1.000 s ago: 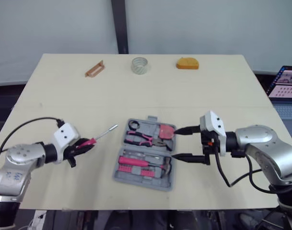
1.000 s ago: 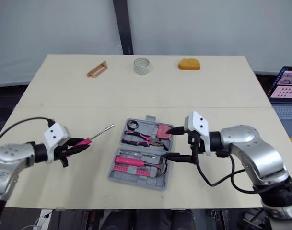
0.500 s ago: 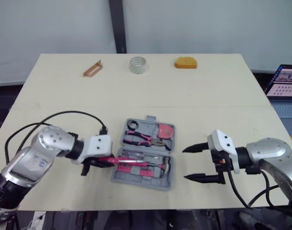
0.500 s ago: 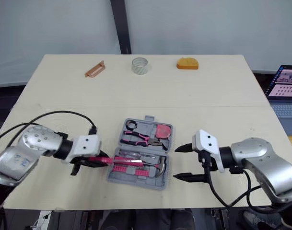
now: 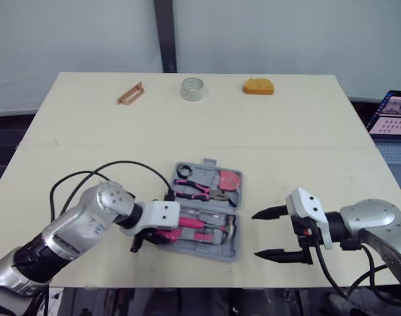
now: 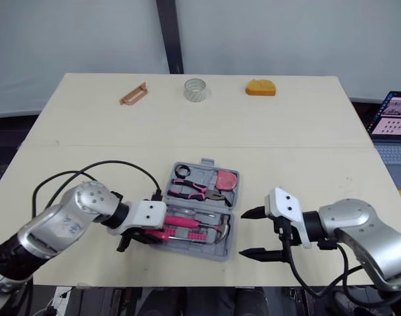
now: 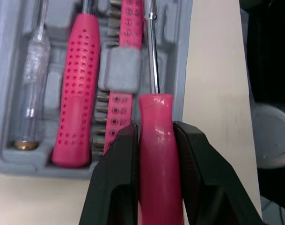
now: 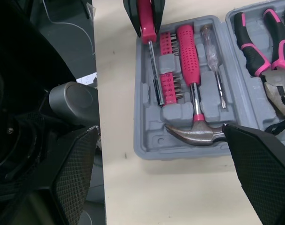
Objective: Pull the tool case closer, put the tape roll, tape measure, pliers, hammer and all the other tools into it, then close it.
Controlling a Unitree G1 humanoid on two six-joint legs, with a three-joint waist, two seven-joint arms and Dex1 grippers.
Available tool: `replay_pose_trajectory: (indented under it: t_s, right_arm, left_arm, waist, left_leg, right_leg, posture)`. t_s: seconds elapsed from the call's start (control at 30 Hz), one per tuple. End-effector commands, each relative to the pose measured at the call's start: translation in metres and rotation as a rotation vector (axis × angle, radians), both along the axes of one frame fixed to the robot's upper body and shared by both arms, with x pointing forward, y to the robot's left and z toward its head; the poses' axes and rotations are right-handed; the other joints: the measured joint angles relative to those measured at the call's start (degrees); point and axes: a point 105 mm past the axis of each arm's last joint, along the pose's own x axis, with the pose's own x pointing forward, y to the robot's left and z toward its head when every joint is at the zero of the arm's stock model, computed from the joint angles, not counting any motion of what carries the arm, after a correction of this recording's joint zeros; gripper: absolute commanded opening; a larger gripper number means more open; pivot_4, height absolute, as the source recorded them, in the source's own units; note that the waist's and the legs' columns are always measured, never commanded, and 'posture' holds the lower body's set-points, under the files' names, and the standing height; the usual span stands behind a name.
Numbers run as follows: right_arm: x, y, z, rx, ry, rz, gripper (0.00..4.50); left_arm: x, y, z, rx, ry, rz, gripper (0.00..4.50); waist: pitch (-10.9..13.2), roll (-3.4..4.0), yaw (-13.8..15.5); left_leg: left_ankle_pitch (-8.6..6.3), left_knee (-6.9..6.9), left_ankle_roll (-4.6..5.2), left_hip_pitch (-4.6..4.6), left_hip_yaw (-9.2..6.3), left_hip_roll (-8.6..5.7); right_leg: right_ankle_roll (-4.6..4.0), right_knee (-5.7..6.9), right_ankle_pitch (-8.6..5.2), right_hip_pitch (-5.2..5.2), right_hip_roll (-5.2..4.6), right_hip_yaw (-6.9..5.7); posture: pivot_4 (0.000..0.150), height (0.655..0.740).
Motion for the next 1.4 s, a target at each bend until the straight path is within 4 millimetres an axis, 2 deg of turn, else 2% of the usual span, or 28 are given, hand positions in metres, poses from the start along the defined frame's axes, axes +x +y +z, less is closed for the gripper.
replay_pose_trajectory:
  t_s: [0.03, 0.17, 0.4, 0.73, 1.4]
  right_arm:
    - [-0.003, 0.001, 0.007, 0.001, -0.030, 0.009, 4.50]
    - [-0.003, 0.002, 0.006, 0.003, -0.027, 0.003, 4.50]
    - [-0.004, 0.002, 0.006, 0.006, -0.025, -0.001, 4.50]
    - [-0.003, 0.004, 0.005, 0.006, -0.022, 0.002, 4.50]
    - [-0.001, 0.005, 0.006, 0.013, -0.023, -0.008, 4.50]
  left_arm:
    - [-0.005, -0.013, 0.005, 0.000, -0.022, -0.034, 0.64]
    - [-0.008, -0.016, 0.000, 0.028, -0.015, -0.049, 0.64]
    - [-0.006, -0.020, 0.005, 0.010, -0.021, -0.023, 0.64]
    - [-0.017, -0.041, -0.005, -0.050, 0.036, -0.002, 0.64]
    - [-0.011, -0.045, -0.016, -0.038, 0.015, 0.000, 0.64]
  waist:
    - [0.0, -0.02, 0.0]
    - [0.0, -0.02, 0.0]
    - [0.0, -0.03, 0.0]
    - [0.0, -0.04, 0.0]
    - [0.0, -0.04, 0.0]
  left_leg:
    - [0.00, 0.01, 0.00, 0.00, 0.00, 0.00]
    - [0.00, 0.02, 0.00, 0.00, -0.01, 0.00]
    - [0.00, 0.02, 0.01, -0.01, -0.01, 0.00]
    - [0.00, 0.06, 0.01, -0.01, -0.02, 0.00]
    - [0.00, 0.07, 0.01, -0.01, -0.02, 0.00]
  right_leg:
    - [0.00, 0.00, 0.00, 0.00, 0.00, 0.00]
    - [0.00, 0.00, 0.00, 0.00, 0.00, 0.00]
    - [-0.01, 0.00, 0.00, 0.00, 0.00, 0.00]
    - [-0.01, 0.02, 0.01, 0.01, 0.00, 0.00]
    - [-0.02, 0.02, 0.01, 0.02, 0.00, 0.00]
  posture:
    - [0.150, 0.7400]
    - [0.150, 0.7400]
    - [0.150, 0.7400]
    - [0.150, 0.7400]
    - [0.150, 0.7400]
